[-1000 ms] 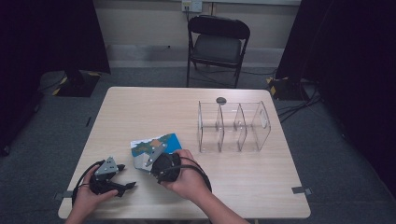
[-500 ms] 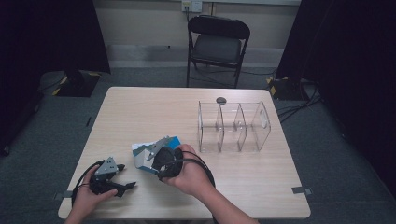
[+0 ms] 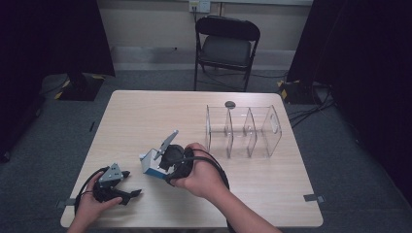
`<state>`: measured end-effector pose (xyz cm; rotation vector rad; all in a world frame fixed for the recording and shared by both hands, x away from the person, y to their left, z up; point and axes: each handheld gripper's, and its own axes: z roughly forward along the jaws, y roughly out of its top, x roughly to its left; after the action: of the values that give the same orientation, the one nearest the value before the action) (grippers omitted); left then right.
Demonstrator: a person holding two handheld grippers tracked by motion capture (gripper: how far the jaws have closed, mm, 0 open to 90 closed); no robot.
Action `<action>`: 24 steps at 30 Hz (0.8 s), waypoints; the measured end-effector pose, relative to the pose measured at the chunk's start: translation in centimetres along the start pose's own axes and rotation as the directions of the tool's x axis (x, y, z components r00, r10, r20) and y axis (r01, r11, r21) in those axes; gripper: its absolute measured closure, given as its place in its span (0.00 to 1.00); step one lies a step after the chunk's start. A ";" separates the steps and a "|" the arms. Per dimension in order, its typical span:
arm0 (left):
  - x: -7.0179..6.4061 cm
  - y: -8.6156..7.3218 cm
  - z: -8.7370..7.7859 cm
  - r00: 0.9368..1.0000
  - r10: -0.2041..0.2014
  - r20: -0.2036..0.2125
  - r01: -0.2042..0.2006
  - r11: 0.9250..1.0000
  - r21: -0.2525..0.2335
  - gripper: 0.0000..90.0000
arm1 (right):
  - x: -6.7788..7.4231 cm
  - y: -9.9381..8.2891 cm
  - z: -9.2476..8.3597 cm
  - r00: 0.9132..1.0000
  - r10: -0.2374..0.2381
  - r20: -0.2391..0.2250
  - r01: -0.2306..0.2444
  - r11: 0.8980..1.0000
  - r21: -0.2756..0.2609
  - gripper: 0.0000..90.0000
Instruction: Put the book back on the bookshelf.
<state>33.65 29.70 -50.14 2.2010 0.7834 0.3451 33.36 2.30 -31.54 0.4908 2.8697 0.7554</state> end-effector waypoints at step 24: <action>-0.2 0.0 0.1 1.000 -0.016 0.014 0.016 1.000 0.002 0.14 | -0.9 2.2 -1.2 0.999 -0.024 -0.027 0.025 0.999 0.035 0.68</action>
<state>33.56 29.55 -50.22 2.1959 0.7930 0.3205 34.54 3.24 -29.36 0.4528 2.9125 0.7134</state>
